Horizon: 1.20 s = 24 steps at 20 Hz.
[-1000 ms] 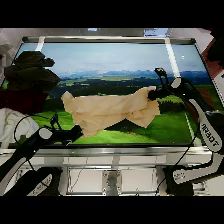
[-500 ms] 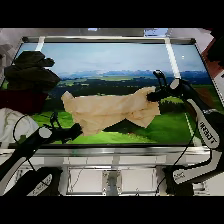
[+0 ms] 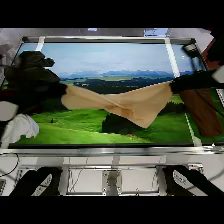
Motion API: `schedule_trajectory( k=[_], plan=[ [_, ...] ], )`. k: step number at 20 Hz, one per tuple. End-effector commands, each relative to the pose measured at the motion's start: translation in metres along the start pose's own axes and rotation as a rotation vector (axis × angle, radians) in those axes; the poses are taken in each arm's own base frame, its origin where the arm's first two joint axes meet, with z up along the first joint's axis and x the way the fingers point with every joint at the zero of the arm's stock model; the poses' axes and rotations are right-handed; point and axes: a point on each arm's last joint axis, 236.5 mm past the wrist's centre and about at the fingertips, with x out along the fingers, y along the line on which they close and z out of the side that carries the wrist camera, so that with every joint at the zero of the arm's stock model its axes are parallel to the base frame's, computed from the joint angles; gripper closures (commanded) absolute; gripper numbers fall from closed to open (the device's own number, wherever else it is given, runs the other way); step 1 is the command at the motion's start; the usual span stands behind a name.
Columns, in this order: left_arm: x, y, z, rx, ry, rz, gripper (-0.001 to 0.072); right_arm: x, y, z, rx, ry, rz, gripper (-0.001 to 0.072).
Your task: Fold the shirts.
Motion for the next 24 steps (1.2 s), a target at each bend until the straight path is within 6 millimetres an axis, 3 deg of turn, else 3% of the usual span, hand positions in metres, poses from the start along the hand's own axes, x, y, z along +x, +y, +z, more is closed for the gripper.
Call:
schedule_trajectory(
  k=[1, 3, 5, 7, 9, 11, 13, 16, 19, 22, 24],
  plan=[
    [-0.128, -0.03, 0.1, 0.191, -0.326, 0.068, 0.0696, -0.155, 0.009, 0.015, -0.001, -0.291, -0.178, 0.0683],
    [-0.2, -0.05, 0.135, 0.244, -0.508, 0.078, 0.0697, -0.239, 0.023, 0.026, -0.035, -0.507, -0.29, 0.0685],
    [-0.241, -0.065, 0.15, 0.262, -0.592, 0.063, 0.0697, -0.295, 0.035, 0.036, -0.025, -0.68, -0.346, 0.0685],
    [-0.249, -0.067, 0.158, 0.278, -0.619, 0.071, 0.0697, -0.314, 0.044, 0.045, -0.03, -0.743, -0.336, 0.0685],
    [-0.222, -0.043, 0.164, 0.286, -0.568, 0.164, 0.0698, -0.295, 0.035, 0.053, -0.013, -0.707, -0.311, 0.0685],
    [-0.165, -0.021, 0.155, 0.269, -0.422, 0.209, 0.0697, -0.241, 0.025, 0.061, 0.044, -0.58, -0.204, 0.0685],
    [-0.09, 0.005, 0.137, 0.248, -0.239, 0.245, 0.0698, -0.178, 0.024, 0.072, 0.097, -0.458, -0.05, 0.0685],
    [0.023, 0.049, 0.106, 0.209, -0.037, 0.296, 0.0697, -0.069, 0.004, 0.084, 0.205, -0.294, 0.112, 0.0684],
    [0.135, 0.099, 0.049, 0.078, 0.127, 0.345, 0.0697, 0.057, -0.018, 0.068, 0.317, -0.126, 0.178, 0.0684],
    [0.212, 0.134, -0.003, -0.029, 0.193, 0.362, 0.0697, 0.179, -0.02, 0.032, 0.404, 0.008, 0.209, 0.0682],
    [0.247, 0.146, -0.016, -0.089, 0.154, 0.354, 0.0696, 0.231, -0.03, 0.029, 0.441, -0.022, 0.166, 0.068]
  ],
)
